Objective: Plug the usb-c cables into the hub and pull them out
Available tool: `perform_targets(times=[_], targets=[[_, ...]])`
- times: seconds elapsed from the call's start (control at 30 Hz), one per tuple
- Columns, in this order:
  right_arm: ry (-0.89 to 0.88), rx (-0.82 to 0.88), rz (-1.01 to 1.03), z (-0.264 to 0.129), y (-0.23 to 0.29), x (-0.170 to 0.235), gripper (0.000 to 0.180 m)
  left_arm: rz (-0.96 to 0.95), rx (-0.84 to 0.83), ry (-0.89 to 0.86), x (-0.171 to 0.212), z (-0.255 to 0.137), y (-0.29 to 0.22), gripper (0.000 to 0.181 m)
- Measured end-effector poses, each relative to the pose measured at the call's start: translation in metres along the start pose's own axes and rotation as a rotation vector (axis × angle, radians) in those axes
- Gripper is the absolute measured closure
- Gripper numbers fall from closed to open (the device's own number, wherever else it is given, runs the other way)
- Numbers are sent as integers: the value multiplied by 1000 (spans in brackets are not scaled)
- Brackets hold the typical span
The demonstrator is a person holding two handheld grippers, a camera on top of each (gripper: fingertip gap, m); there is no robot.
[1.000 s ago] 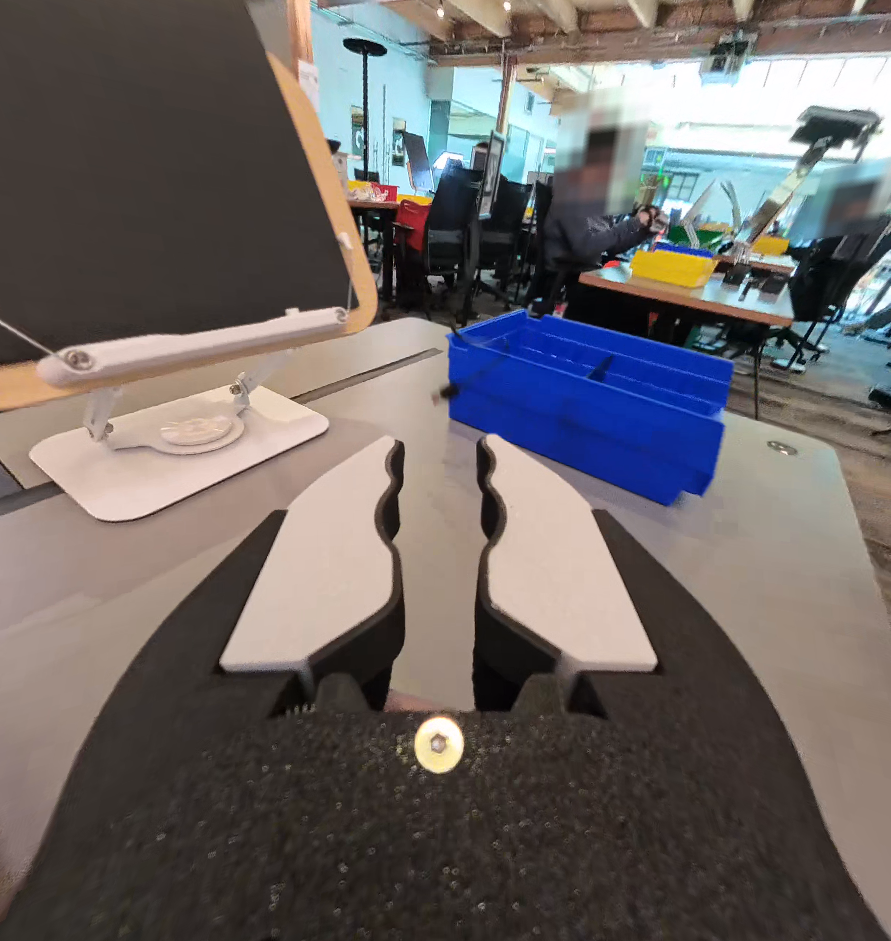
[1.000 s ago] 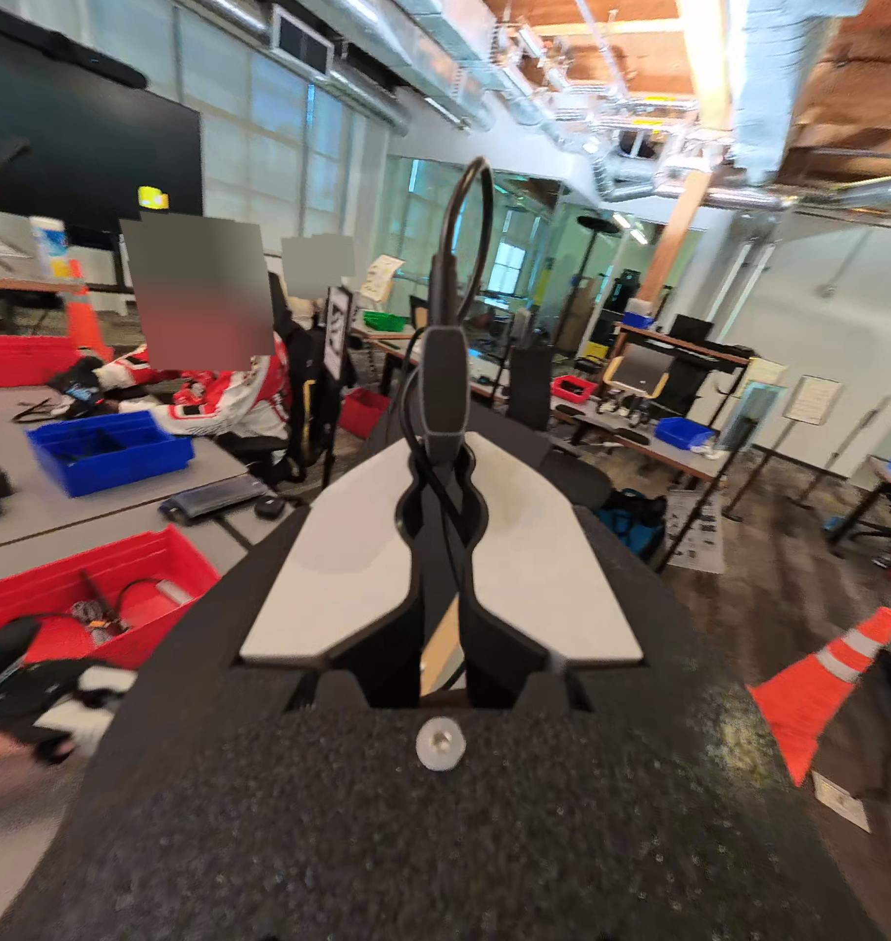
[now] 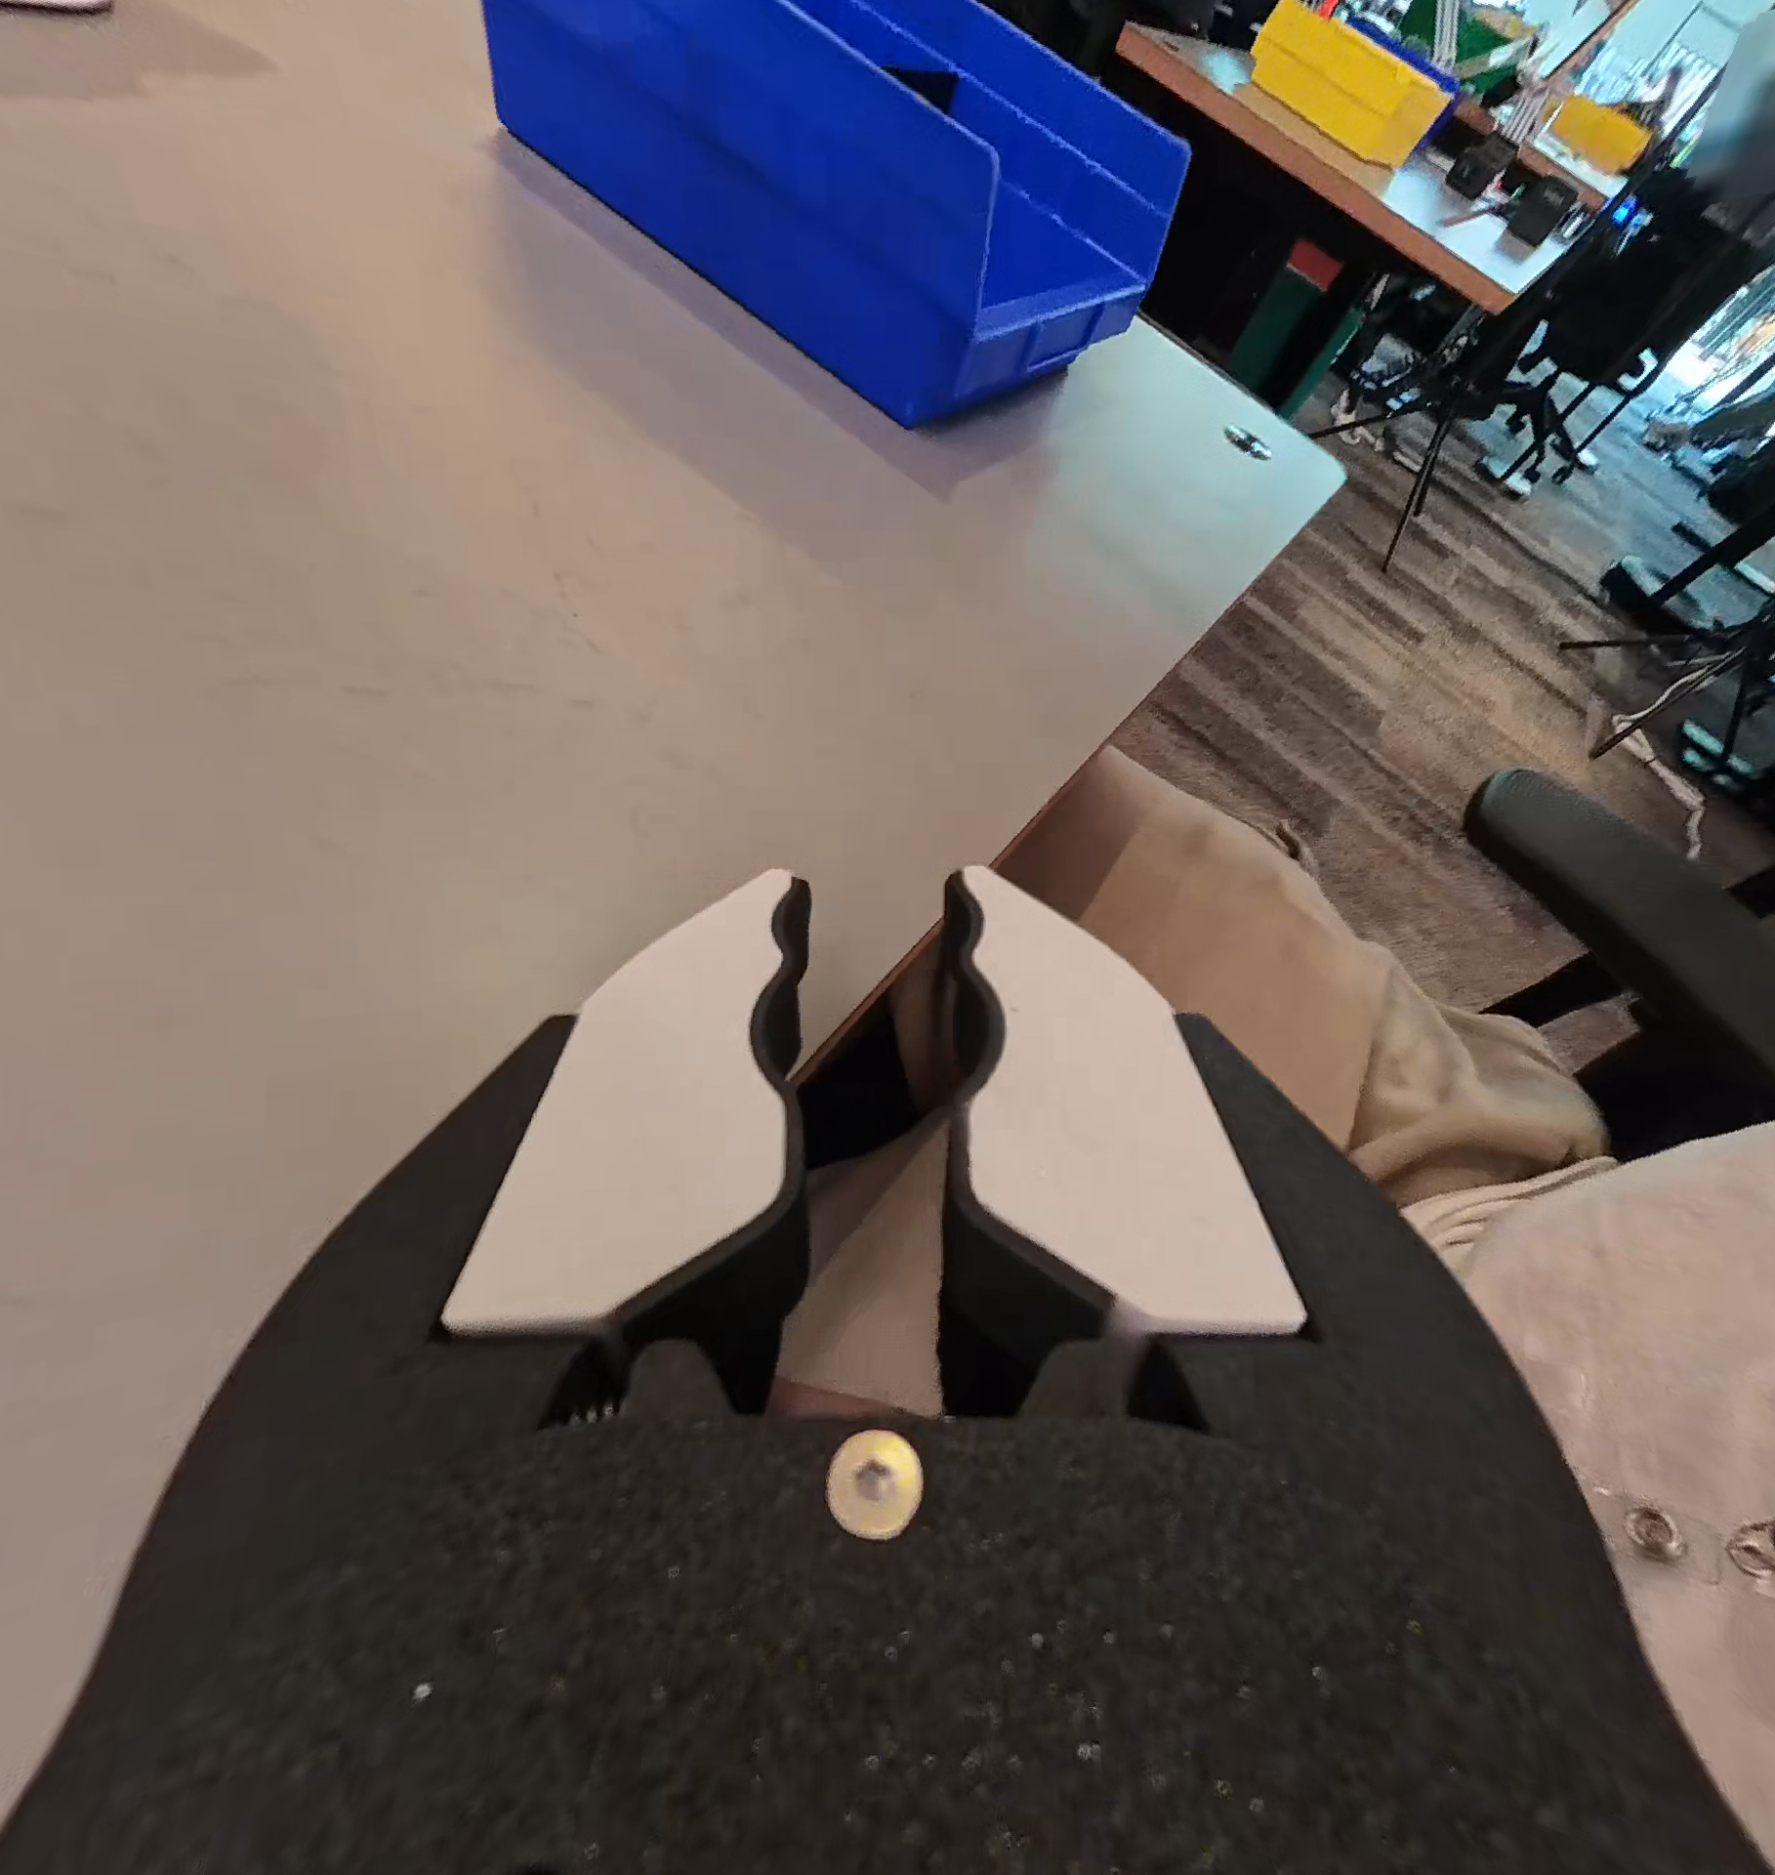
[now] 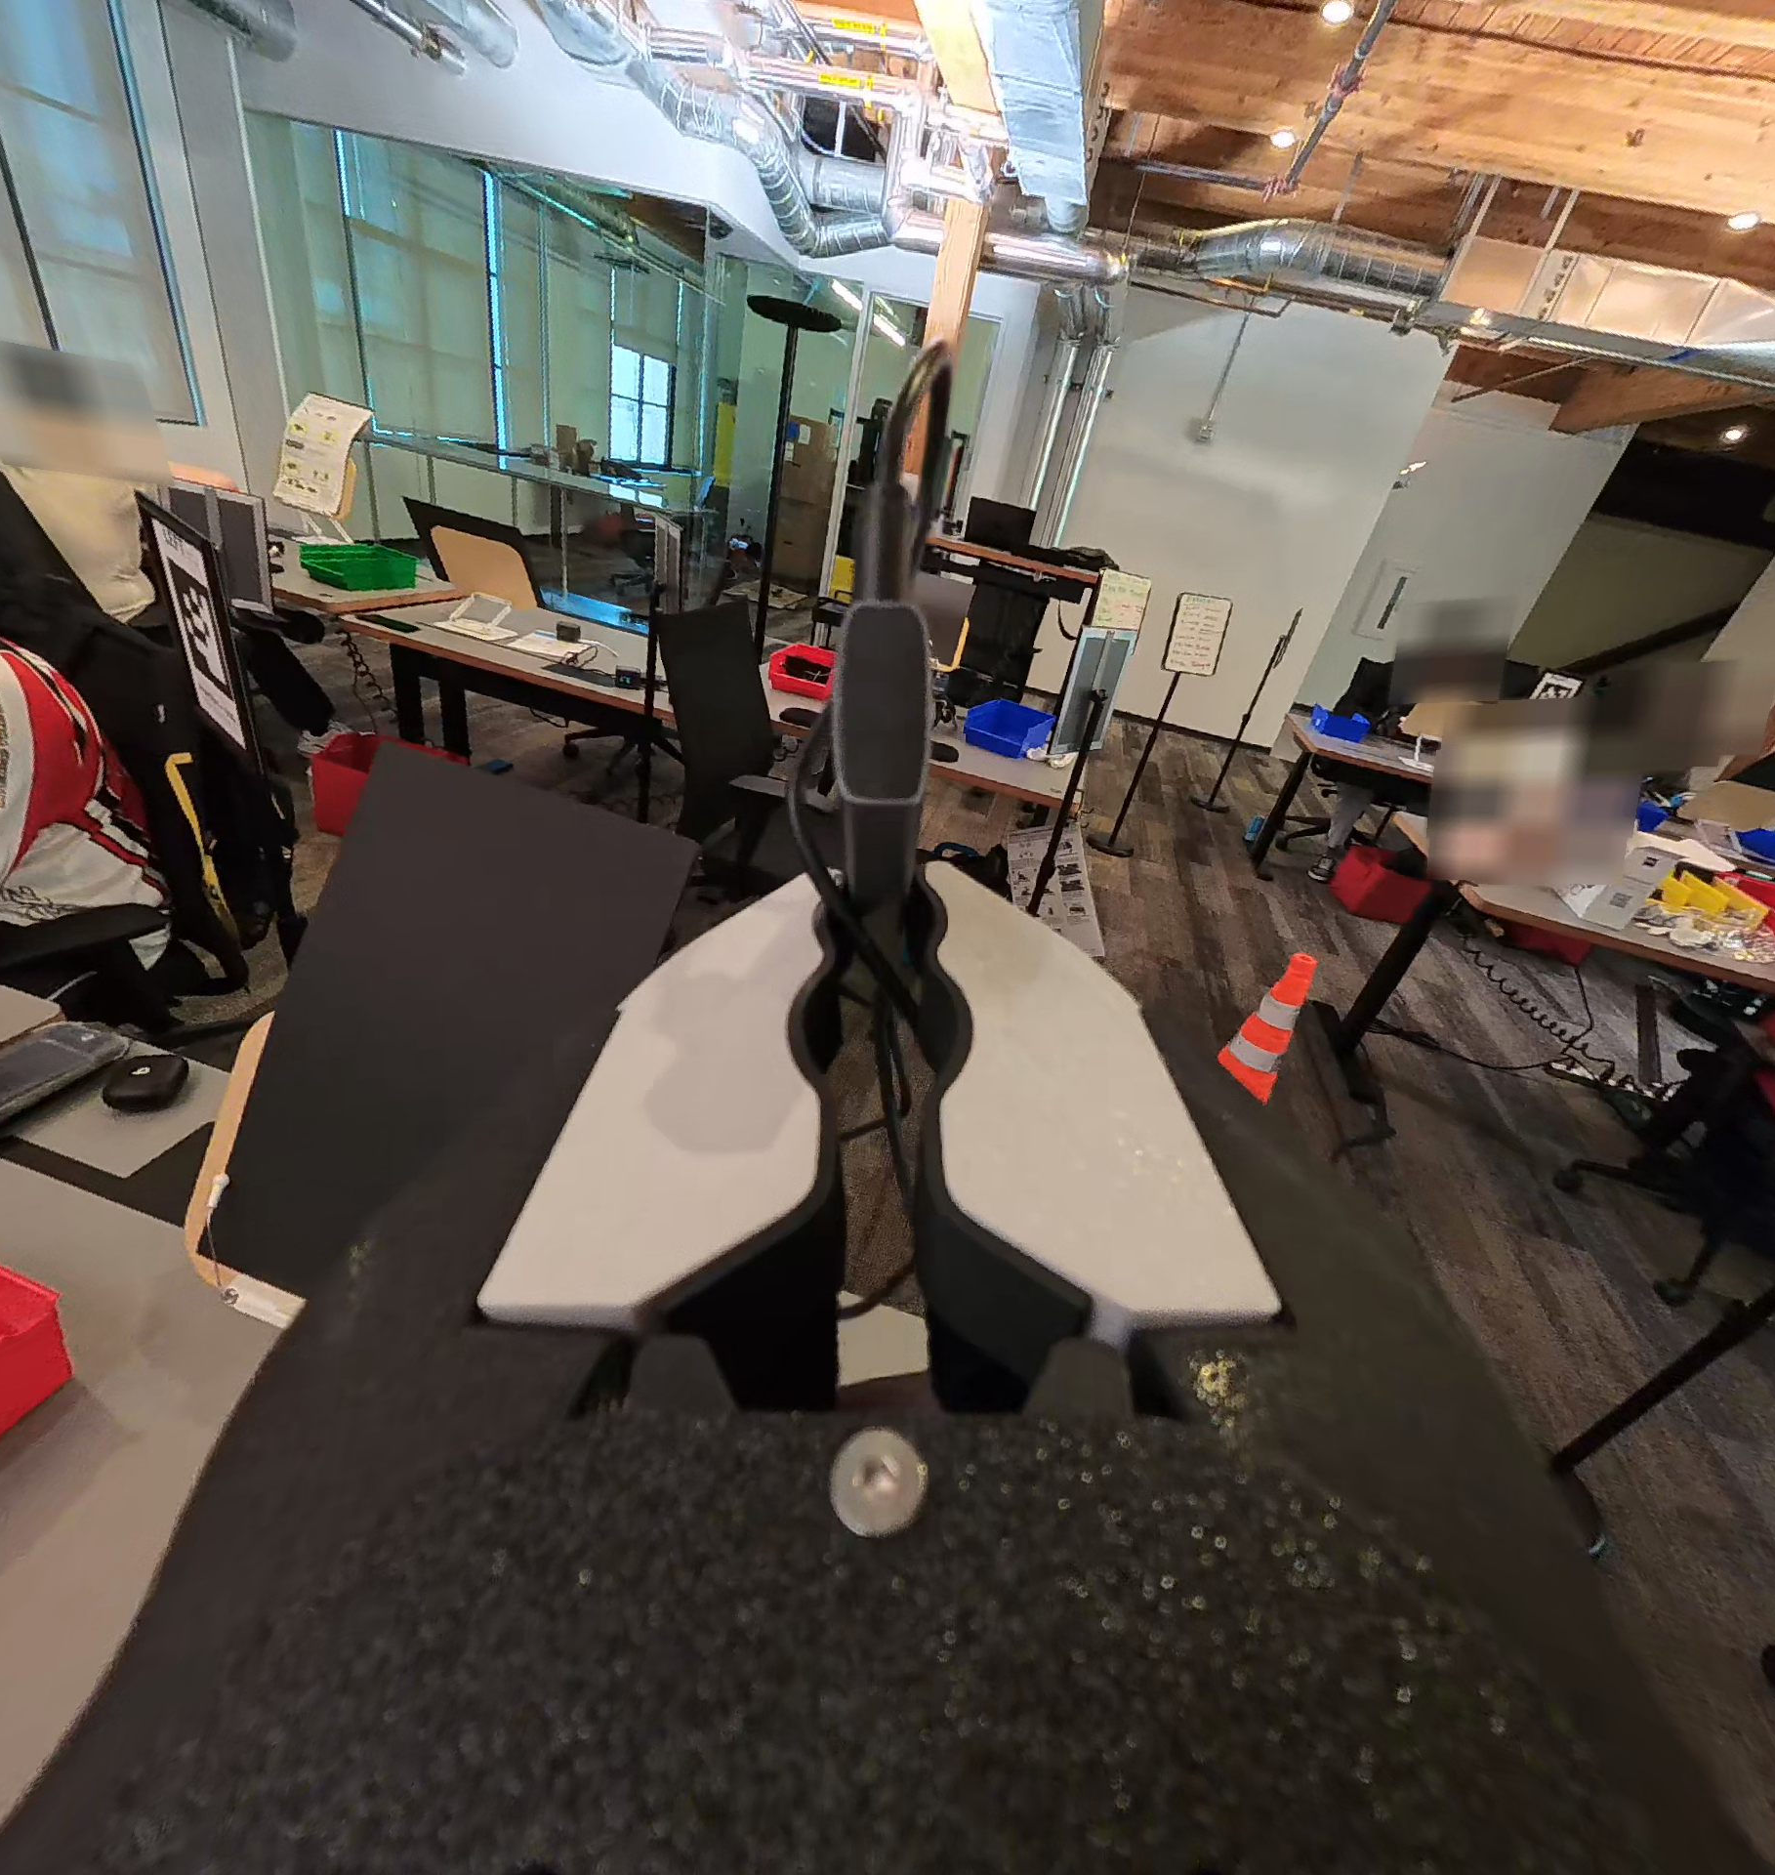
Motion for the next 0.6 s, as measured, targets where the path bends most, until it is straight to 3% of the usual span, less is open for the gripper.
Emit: perform_targets(times=[0.27,0.6], targets=[[-83,-53,31,-1,20,-28,170,-37,14,10,0,1,6,156],[-39,-82,1,0,33,-20,170,-6,10,35,3,0,6,156]])
Point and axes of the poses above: each gripper's, where its closed fingertips meet, z out along the fingers, x out of its underside, y = z × x across the jaws, the point moved 4 cm from there along -z, back along the fingers, and after that the axes turned 12 degrees about -y, right-handed, at the moved point
